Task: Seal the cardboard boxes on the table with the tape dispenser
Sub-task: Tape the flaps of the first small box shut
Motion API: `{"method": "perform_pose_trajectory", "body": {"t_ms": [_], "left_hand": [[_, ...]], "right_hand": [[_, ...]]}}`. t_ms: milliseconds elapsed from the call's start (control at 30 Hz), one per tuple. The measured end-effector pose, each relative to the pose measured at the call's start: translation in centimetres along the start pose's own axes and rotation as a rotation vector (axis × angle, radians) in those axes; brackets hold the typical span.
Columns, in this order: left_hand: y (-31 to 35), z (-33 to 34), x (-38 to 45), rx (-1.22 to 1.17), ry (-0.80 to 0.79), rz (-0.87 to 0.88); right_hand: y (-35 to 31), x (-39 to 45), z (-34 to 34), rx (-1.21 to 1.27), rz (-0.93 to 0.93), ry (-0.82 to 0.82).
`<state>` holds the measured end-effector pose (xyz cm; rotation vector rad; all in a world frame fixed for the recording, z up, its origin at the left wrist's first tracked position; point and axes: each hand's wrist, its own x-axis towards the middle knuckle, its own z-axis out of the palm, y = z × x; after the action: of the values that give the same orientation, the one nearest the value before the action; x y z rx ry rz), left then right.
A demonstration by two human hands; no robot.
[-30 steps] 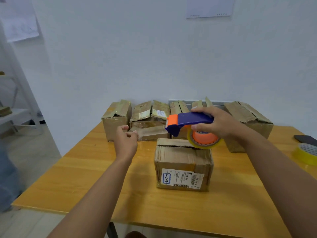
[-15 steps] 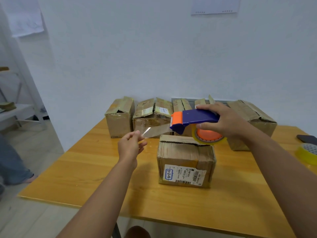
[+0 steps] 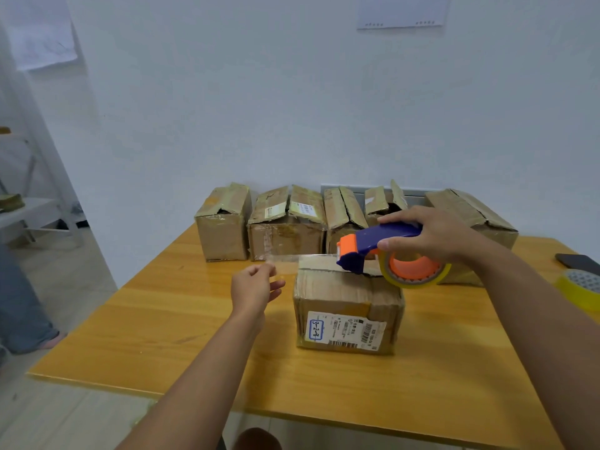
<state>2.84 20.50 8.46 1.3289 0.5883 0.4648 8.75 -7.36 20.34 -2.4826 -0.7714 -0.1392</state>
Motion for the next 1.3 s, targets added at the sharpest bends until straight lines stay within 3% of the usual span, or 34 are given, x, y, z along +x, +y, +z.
{"method": "perform_pose_trajectory", "body": {"t_ms": [367,700,900,1300], "left_hand": [[-0.5,0.4,-0.9,0.034,-0.061,-0.028],[3.2,0.2,-1.0,0.091,-0.098,0.174],[0.4,-0.3,-0.8,0.168,-0.092,0.047],[-5.6,0.3,-1.3,0.473,-0.265,-0.102]], "right_hand": [[1.2,0.0,0.6,0.018,0.011,-0.039],[1.4,0.1,0.6,0.031,0.023,-0.053],[1.4,0.1,0.6,0.019,0.024,-0.054],[1.5,0.0,1.0,0.037,0.031,-0.019]]}}
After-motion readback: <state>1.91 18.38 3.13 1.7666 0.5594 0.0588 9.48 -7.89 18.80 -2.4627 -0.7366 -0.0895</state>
